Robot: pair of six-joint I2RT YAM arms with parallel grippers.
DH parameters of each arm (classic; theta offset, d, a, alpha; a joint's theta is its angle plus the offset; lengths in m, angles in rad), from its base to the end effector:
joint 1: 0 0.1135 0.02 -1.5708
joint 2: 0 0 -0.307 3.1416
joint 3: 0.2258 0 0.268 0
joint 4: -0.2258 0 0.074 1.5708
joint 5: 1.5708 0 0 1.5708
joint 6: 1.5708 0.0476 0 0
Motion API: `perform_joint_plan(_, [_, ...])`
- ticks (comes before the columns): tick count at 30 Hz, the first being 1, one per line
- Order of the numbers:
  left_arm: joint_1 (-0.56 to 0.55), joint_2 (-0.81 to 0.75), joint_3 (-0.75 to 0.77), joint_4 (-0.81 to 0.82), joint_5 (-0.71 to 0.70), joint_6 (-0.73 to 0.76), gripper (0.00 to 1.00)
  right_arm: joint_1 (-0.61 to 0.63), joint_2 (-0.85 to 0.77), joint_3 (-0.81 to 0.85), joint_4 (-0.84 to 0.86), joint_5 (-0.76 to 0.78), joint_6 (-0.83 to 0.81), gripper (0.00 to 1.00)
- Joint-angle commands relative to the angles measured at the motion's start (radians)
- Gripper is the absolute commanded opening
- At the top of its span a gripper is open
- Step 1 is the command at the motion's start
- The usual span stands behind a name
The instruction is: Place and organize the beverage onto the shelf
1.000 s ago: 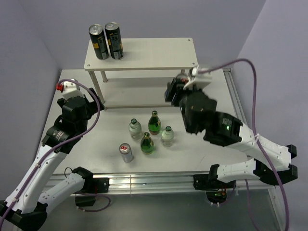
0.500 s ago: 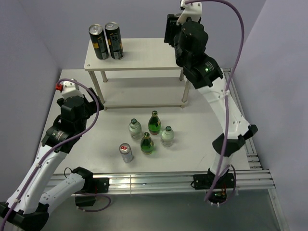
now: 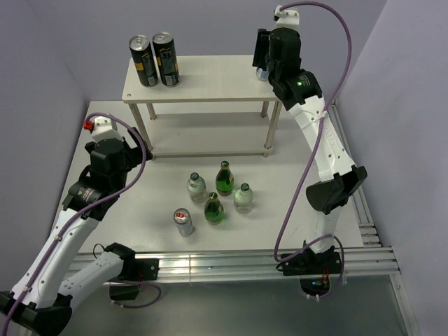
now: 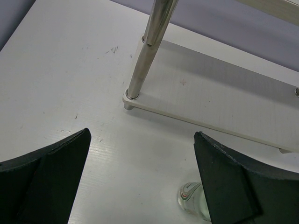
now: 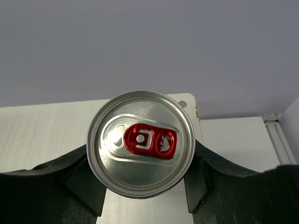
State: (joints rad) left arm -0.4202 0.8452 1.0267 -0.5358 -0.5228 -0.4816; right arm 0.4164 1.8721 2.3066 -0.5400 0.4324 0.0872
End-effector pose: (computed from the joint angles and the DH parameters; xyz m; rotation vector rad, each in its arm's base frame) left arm 0.1653 -0.0478 0.4094 -0.4004 1.8345 -0.1157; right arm 0.4099 0.1595 0.5587 0.0508 1.6658 0.0187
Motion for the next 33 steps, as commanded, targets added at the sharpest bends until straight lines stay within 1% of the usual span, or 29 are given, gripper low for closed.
perform_joint_plan(1, [0.011, 0.002, 0.004, 0.030, 0.023, 0.023, 0.99, 0.004, -0.047, -0.024, 0.088, -0.041, 0.034, 0.00])
perform_joint_plan(7, [0.018, 0.002, 0.006, 0.028, 0.026, 0.021, 0.99, 0.002, -0.067, -0.104, 0.091, -0.034, 0.069, 0.00])
perform_joint_plan(8, [0.018, 0.002, 0.003, 0.030, 0.027, 0.021, 0.99, 0.004, -0.068, -0.110, 0.089, -0.032, 0.072, 0.02])
perform_joint_plan(9, [0.018, 0.002, 0.004, 0.028, 0.026, 0.021, 0.99, 0.002, -0.071, -0.122, 0.087, -0.031, 0.075, 0.14])
perform_joint_plan(10, [0.018, 0.002, 0.004, 0.030, 0.027, 0.021, 0.99, 0.004, -0.074, -0.127, 0.087, -0.030, 0.080, 0.23])
perform_joint_plan(11, [0.018, 0.003, 0.004, 0.028, 0.027, 0.021, 0.99, 0.004, -0.076, -0.131, 0.087, -0.026, 0.080, 0.39])
perform_joint_plan(12, [0.018, 0.005, 0.004, 0.028, 0.026, 0.021, 0.99, 0.004, -0.079, -0.141, 0.087, -0.029, 0.082, 0.61])
perform_joint_plan(13, [0.020, 0.005, 0.004, 0.028, 0.026, 0.021, 0.99, 0.002, -0.085, -0.144, 0.087, -0.023, 0.083, 0.74])
perform_joint_plan(15, [0.018, 0.003, 0.006, 0.028, 0.023, 0.021, 0.99, 0.005, -0.096, -0.162, 0.094, -0.024, 0.083, 0.88])
perform_joint_plan(16, [0.020, 0.003, 0.006, 0.028, 0.026, 0.021, 0.99, 0.004, -0.106, -0.170, 0.098, -0.024, 0.083, 0.91])
perform_joint_plan(20, [0.020, 0.002, 0.003, 0.030, 0.021, 0.021, 0.99, 0.007, -0.143, -0.216, 0.124, -0.026, 0.088, 0.95])
perform_joint_plan(26, [0.018, -0.009, 0.010, 0.025, 0.021, 0.018, 0.99, 0.035, -0.252, -0.320, 0.147, -0.004, 0.100, 0.96])
perform_joint_plan(28, [-0.005, -0.017, 0.030, -0.004, 0.026, -0.002, 0.99, 0.059, -0.336, -0.401, 0.155, 0.017, 0.112, 0.97])
perform_joint_plan(29, [-0.017, -0.020, 0.033, -0.019, 0.026, -0.011, 0.99, 0.070, -0.372, -0.476, 0.163, 0.029, 0.112, 0.97])
perform_joint_plan(30, [-0.028, -0.018, 0.039, -0.045, 0.020, -0.040, 0.99, 0.082, -0.449, -0.518, 0.181, 0.058, 0.117, 0.98])
perform_joint_plan(32, [-0.054, -0.023, 0.044, -0.120, 0.017, -0.083, 0.99, 0.125, -0.537, -0.613, 0.208, 0.080, 0.121, 0.98])
perform_joint_plan(33, [-0.061, -0.029, 0.038, -0.131, 0.024, -0.121, 0.99, 0.140, -0.623, -0.701, 0.233, 0.091, 0.124, 0.98])
